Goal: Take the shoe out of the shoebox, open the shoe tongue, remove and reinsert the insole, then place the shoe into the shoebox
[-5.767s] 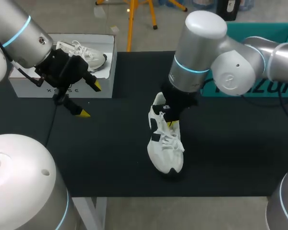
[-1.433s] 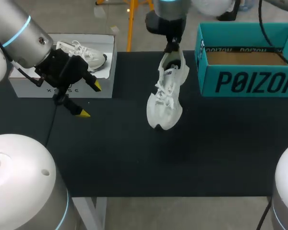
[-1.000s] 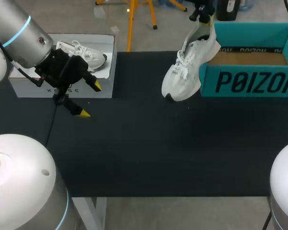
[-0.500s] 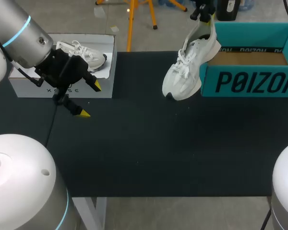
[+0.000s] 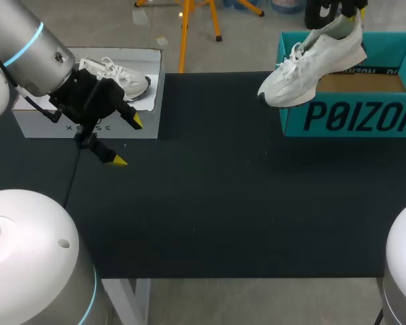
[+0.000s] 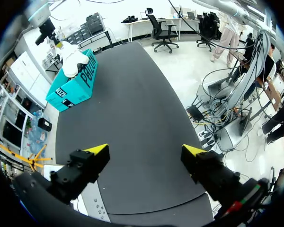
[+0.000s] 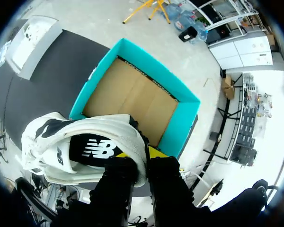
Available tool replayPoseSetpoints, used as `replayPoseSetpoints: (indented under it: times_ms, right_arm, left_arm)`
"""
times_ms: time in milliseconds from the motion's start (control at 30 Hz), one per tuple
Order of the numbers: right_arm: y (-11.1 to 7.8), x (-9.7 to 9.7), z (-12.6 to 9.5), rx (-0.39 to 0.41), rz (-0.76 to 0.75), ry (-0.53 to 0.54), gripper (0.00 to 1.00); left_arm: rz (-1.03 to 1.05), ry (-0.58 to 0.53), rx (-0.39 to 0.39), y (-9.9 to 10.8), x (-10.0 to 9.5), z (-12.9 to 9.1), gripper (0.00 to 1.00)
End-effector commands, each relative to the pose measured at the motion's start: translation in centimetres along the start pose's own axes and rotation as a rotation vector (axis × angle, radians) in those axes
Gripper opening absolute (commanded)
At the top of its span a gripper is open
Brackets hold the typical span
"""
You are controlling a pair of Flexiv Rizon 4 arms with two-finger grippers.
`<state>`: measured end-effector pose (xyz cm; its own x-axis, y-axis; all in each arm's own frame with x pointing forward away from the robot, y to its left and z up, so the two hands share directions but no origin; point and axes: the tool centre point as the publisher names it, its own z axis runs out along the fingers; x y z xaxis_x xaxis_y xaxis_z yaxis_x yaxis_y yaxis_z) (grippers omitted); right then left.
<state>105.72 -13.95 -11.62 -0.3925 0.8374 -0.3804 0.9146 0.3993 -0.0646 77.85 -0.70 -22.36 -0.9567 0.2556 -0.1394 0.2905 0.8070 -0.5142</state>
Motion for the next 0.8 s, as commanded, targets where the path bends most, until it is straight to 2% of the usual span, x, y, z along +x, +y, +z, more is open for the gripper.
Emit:
replayPoseSetpoints:
  times_ms: [33, 133, 333, 533, 800]
  right_arm:
    - [-1.4, -2.7, 1.9, 0.005, 0.15, 0.021, 0.0]
    - [-2.0, -4.5, 3.0, 0.023, 0.221, 0.068, 0.0]
    - [-2.6, -6.9, 4.4, 0.029, 0.344, 0.114, 0.0]
    - [-2.9, -8.5, 6.4, 0.02, 0.409, 0.15, 0.0]
    - [-2.4, -8.9, 9.1, 0.036, 0.448, 0.164, 0.0]
  left_arm:
    - [-0.001, 0.003, -0.004, 0.0, -0.1, 0.0, 1.0]
    - [-0.001, 0.003, -0.004, 0.0, -0.1, 0.0, 1.0]
    - [-0.001, 0.003, -0.004, 0.0, -0.1, 0.0, 1.0]
    - [-0.001, 0.003, -0.004, 0.0, -0.1, 0.0, 1.0]
    - [-0.001, 0.003, -0.004, 0.0, -0.1, 0.0, 1.0]
